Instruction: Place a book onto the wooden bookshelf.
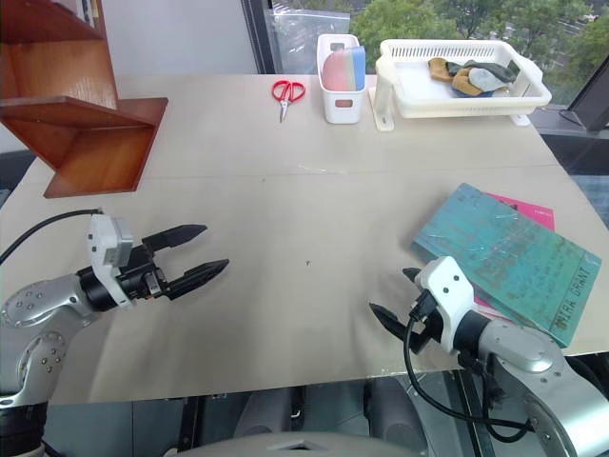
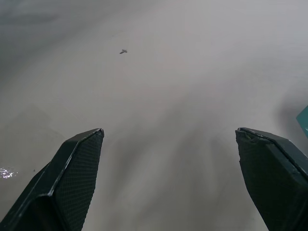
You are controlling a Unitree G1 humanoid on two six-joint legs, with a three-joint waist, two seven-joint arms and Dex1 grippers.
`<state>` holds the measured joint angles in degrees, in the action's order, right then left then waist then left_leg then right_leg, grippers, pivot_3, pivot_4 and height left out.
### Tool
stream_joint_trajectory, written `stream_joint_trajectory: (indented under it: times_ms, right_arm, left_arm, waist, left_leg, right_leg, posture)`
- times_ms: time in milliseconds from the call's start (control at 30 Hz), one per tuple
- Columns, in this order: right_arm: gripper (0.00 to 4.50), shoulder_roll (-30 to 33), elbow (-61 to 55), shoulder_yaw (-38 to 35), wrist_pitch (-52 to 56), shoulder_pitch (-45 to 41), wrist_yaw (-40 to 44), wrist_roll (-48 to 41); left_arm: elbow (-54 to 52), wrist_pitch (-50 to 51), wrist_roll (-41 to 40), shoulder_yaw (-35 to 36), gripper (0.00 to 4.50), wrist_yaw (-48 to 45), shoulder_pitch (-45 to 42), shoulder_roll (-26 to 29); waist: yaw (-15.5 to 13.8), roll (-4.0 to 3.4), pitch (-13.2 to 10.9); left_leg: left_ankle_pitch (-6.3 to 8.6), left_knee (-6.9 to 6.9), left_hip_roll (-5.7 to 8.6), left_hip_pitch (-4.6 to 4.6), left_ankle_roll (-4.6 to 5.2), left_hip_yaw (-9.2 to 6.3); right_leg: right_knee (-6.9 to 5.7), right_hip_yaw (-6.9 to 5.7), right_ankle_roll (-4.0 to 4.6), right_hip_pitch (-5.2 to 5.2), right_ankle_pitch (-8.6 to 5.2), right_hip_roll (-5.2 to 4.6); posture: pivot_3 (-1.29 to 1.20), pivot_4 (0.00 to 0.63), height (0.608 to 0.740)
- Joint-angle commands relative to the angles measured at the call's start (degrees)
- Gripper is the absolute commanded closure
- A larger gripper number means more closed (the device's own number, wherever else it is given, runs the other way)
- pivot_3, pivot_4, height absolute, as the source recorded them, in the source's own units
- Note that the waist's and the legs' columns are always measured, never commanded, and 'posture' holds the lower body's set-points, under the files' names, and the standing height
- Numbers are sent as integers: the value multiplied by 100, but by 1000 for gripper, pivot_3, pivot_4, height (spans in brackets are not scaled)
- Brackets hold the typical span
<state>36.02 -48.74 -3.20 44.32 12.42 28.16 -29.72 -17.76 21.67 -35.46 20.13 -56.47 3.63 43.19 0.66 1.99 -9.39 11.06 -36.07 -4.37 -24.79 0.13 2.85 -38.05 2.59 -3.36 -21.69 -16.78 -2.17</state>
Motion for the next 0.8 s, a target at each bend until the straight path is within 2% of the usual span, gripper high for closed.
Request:
stream_joint_trajectory:
  times_ms: [33,167,233,267,400,433,533,800]
  right_arm:
    - [0,15,-194,-35,-159,-6,-15,21]
    - [0,-79,-143,0,-229,-104,-59,47]
    - [528,-144,-116,-22,-211,-228,-64,-37]
    - [857,-154,-112,-22,-204,-277,-47,-64]
    - [2679,-287,-109,-79,-205,-437,-166,-77]
    - [3300,-328,-101,-126,-194,-504,-219,-83]
    - [4365,-332,113,-711,-189,-848,-427,-68]
    - [4453,673,645,-2540,85,-384,-9,19]
  left_arm:
    - [-74,-81,-67,40,45,-75,-70,30]
    - [-44,-125,-102,-44,45,-240,-180,30]
    - [42,-286,21,-110,0,-297,-284,10]
    - [81,-367,57,-133,0,-318,-331,-18]
    - [114,-538,-190,-329,0,-664,-648,-185]
    - [92,-520,-273,-402,0,-778,-749,-212]
    - [-27,-361,-589,-876,0,-1368,-1234,-224]
    - [99,-134,-840,-1648,0,-1991,-2219,-454]
  waist:
    - [0,0,0]
    - [-1,0,0]
    - [0,0,0]
    - [-1,0,0]
    - [-13,0,0]
    - [-7,1,0]
    - [-3,0,0]
    - [-75,-4,2]
  left_leg:
    - [0,0,0,0,0,0]
    - [0,0,0,0,0,1]
    - [0,-1,0,0,0,0]
    - [0,-1,0,0,0,0]
    - [0,-2,1,-1,0,-1]
    - [0,-3,2,-3,0,-2]
    - [-1,-5,2,-2,0,-4]
    - [0,-23,6,-7,2,-10]
  right_leg:
    - [0,0,0,0,0,0]
    - [0,0,0,0,0,0]
    - [0,0,0,0,0,1]
    - [-1,0,0,0,0,1]
    - [-2,0,-1,1,0,2]
    - [-2,0,-2,0,1,2]
    - [-6,1,-3,0,2,6]
    - [-10,2,-6,7,3,12]
  posture:
    - [0,150,740]
    - [0,150,740]
    - [0,150,740]
    - [0,150,740]
    - [0,150,740]
    - [0,150,740]
    - [0,150,740]
    - [0,150,740]
